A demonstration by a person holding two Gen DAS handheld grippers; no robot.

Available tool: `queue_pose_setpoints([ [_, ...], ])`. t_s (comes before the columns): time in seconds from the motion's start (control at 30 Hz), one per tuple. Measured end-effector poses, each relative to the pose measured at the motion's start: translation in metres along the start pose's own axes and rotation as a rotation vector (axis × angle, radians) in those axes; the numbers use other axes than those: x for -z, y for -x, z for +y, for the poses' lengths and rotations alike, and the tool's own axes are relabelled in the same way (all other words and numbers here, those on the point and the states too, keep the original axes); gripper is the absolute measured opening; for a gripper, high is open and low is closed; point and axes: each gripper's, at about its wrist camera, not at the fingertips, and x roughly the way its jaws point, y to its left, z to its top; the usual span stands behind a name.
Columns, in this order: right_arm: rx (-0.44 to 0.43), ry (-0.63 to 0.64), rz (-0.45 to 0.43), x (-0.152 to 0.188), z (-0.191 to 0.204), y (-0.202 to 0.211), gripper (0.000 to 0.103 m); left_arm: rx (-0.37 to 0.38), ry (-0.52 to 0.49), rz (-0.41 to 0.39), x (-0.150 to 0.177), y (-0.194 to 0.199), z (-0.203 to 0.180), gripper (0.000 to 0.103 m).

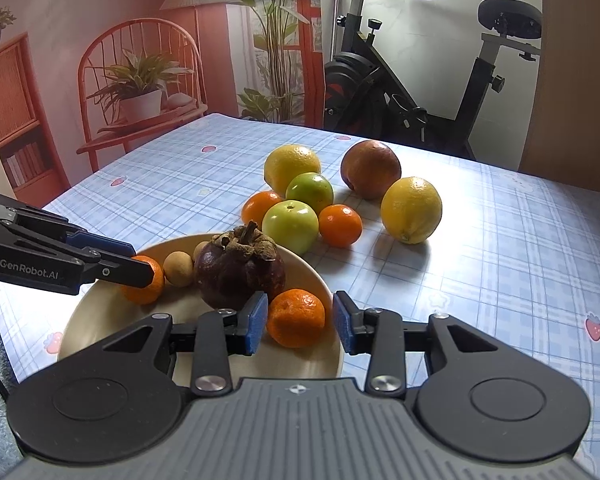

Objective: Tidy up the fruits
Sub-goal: 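Lower both tangerines onto the cream plate and open both tools, then grasp a yellow orange with the left tool while the right tool grasps a lemon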

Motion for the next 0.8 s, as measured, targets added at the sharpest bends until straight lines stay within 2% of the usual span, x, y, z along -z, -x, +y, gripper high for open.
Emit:
queue_pose_setpoints([
  [0.47, 0.044, -0.081, -0.051, -0.008, -0.021, 0.021, 0.039, -0.015, 0.017, -0.068, -0.026, 0.014, -0.001, 0.036],
  [0.8, 0.105, -0.085, -0.067, -0.017, -0.049, 0.016, 0.039, -0.006, 0.039, -0.098, -0.059, 0.0, -0.005, 0.036],
])
